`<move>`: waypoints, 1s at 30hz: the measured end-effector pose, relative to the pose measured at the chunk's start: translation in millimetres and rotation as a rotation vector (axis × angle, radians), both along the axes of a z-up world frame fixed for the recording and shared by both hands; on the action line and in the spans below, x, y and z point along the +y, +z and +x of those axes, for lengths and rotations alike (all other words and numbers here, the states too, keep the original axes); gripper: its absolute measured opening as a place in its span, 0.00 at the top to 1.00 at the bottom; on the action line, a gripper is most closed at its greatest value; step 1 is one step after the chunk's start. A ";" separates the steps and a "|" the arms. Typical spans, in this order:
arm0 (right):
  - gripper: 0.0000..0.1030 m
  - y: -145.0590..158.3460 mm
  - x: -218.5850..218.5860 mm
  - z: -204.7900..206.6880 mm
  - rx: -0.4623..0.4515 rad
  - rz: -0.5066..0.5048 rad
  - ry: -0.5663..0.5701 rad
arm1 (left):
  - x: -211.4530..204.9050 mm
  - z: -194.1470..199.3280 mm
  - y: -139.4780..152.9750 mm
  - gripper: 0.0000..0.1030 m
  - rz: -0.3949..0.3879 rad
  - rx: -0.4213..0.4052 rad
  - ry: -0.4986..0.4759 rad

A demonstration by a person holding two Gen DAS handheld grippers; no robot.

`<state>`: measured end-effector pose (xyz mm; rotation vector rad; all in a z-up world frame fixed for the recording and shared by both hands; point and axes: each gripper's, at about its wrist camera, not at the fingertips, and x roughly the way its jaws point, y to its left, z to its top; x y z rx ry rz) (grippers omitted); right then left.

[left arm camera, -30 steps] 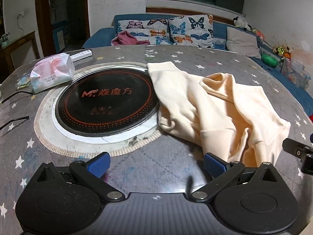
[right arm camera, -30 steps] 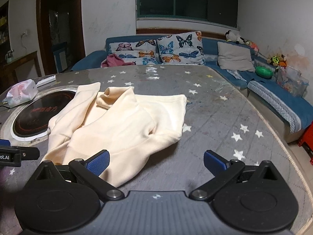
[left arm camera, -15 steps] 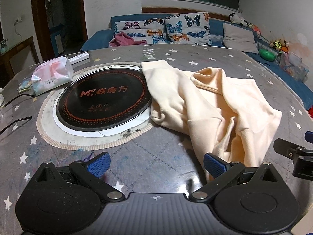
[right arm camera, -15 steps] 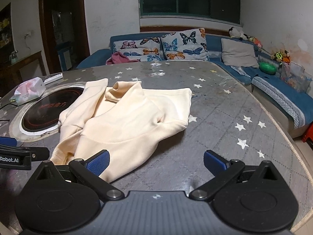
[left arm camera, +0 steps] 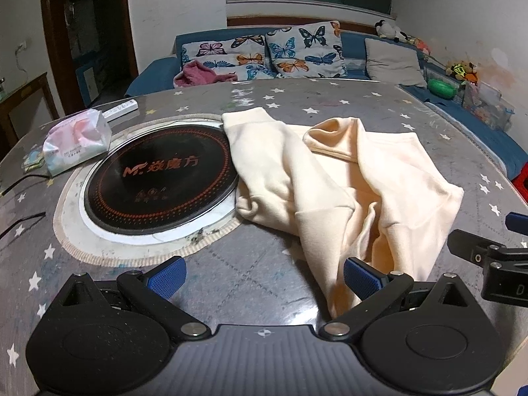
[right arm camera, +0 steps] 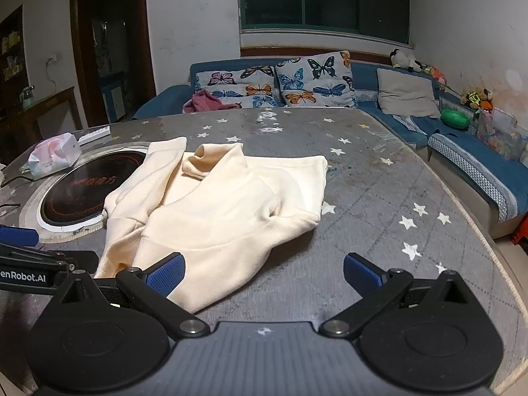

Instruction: Fold clothes

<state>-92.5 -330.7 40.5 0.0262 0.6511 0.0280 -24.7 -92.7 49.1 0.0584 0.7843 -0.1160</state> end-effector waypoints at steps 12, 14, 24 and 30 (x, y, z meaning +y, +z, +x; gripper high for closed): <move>0.01 9.5 -1.3 25.8 -0.009 -0.034 0.024 | -4.3 22.5 7.7 0.00 -0.007 -0.017 -0.013; 0.01 11.4 -1.2 31.4 -0.010 -0.038 0.031 | -5.6 26.9 9.1 0.00 -0.005 -0.021 -0.018; 0.08 18.0 -7.3 64.4 -0.001 -0.024 0.048 | -14.5 53.0 11.2 0.08 -0.001 -0.025 -0.054; 0.17 17.4 -15.9 93.1 0.027 -0.001 0.044 | -19.3 75.4 8.1 0.25 0.000 -0.024 -0.074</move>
